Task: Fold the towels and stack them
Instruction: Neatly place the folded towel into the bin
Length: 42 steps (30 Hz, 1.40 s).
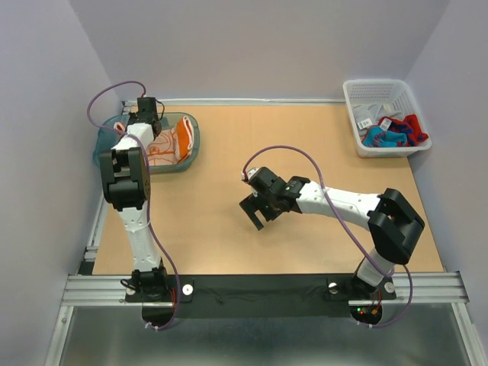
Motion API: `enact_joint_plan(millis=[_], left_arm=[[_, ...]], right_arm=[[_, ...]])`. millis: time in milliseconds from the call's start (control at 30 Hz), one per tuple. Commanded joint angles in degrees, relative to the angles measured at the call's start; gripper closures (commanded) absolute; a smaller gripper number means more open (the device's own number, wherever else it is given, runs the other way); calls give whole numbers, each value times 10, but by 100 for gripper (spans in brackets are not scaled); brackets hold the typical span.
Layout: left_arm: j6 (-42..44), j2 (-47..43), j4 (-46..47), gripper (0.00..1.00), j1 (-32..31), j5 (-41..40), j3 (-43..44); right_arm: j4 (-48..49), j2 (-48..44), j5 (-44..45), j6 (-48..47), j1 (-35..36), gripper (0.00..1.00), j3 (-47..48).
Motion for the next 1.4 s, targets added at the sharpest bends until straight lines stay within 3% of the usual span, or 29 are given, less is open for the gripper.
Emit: enact_joint_plan(millis=[0,67,133,467,600,700,733,800,1000,1100,1367], left_arm=[[2,6,19,94,5,-33,23],[-4,8,22,90,7,-38,24],[-9,9,22,74,8,-39,31],[9,19,55,76,9,-38,64],[9,27,58,71,9,-39,68],[0,26,56,45,9,-40,68],[-5,24,55,17,9,-39,68],[-17,19,51,4,9,-38,74],[-99,-13,-11,4,5,-16,124],[-171,-56,-48,10,-6,20,118],[-341,-135,-115,17,-57,204,34]], right_arm=[[-3,8,-6,-8,-2,0,32],[-3,9,-7,-8,-2,0,32],[-3,10,-8,-9,-2,0,32],[-4,9,-7,-8,-2,0,33],[-4,11,-8,-9,-2,0,33],[-4,12,-9,-10,-2,0,36],[-4,13,-9,-9,-2,0,36],[-5,13,-9,-9,-2,0,37],[-6,1,23,-5,-3,0,36],[-6,-7,60,1,-3,0,36],[-6,-24,131,44,-55,2,38]])
